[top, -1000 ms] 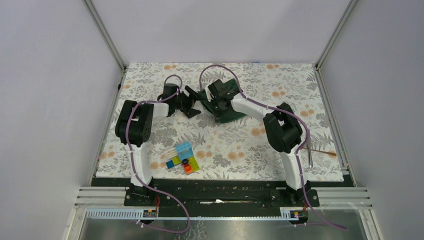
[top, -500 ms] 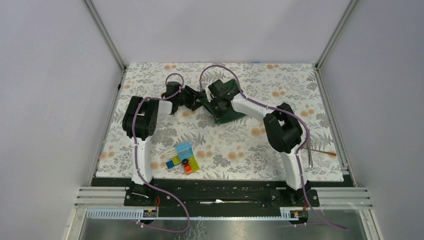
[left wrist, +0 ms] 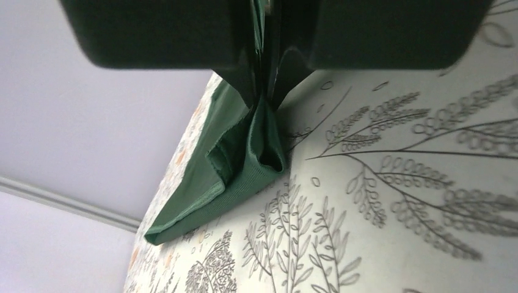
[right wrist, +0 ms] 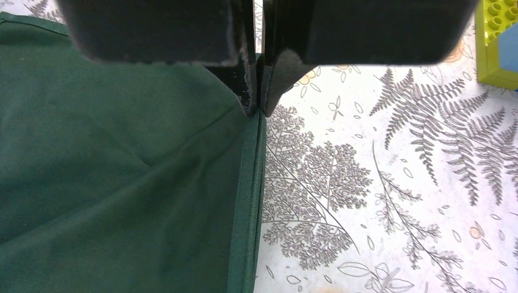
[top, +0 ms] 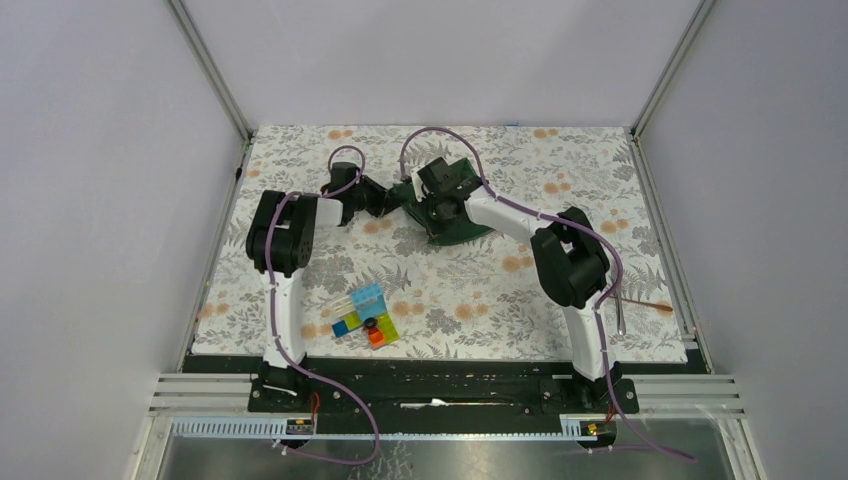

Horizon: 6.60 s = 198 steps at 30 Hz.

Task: Fold the napkin into a case and place the utensils inside
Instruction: Pick up the upper triangle-folded napkin from the center of the board, then turn over the upper triangle folded napkin at the center of the board, then move the lower triangle-folded napkin to the center of the board, then pick up the lower triangle-folded napkin from the center of the board.

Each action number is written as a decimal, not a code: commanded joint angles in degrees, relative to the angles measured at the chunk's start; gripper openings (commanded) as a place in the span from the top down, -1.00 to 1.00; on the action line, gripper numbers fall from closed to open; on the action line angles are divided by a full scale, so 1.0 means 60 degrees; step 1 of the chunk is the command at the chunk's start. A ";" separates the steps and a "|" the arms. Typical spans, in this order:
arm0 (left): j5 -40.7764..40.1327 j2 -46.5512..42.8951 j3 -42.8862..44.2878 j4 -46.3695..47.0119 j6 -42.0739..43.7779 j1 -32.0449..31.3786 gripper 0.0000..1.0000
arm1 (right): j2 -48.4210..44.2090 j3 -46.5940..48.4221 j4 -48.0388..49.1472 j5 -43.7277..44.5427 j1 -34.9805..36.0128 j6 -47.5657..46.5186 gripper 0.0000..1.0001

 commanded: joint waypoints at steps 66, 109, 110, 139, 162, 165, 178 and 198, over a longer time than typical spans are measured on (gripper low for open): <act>-0.2019 -0.2165 0.4788 -0.8927 0.7524 -0.3291 -0.63 | -0.3575 -0.8690 0.7860 -0.5125 -0.3859 0.7295 -0.27; -0.3483 -0.2306 0.1818 -0.8300 0.6697 -0.5211 -0.04 | 0.1100 -0.1576 0.4076 -0.5315 -0.4838 0.6514 0.32; -0.3629 -0.2194 0.1907 -0.8401 0.6759 -0.5236 0.00 | 0.0990 -0.1841 0.4139 -0.5410 -0.4845 0.6477 0.31; -0.4295 -0.1498 0.2862 -0.9120 0.7023 -0.5914 0.55 | 0.0444 -0.3665 0.4914 -0.5779 -0.4605 0.6202 0.29; -0.1357 -0.5978 0.1427 -0.9295 0.7120 -0.2307 -0.34 | -0.1265 -0.5145 0.2141 -0.3463 -0.3008 0.4387 0.10; -0.1301 -0.6219 0.1379 -0.9458 0.7268 -0.1826 -0.34 | -0.1501 -0.5450 0.1963 -0.3360 -0.2993 0.4266 0.14; -0.0895 -0.6516 0.1328 -0.9556 0.7304 -0.0968 -0.37 | -0.1450 -0.6007 0.2422 -0.4073 -0.3018 0.4263 0.65; 0.1038 -0.6302 0.0705 -0.9259 0.7112 0.0011 -0.39 | -0.0109 -0.2030 -0.1889 -0.0265 -0.4193 0.0894 1.00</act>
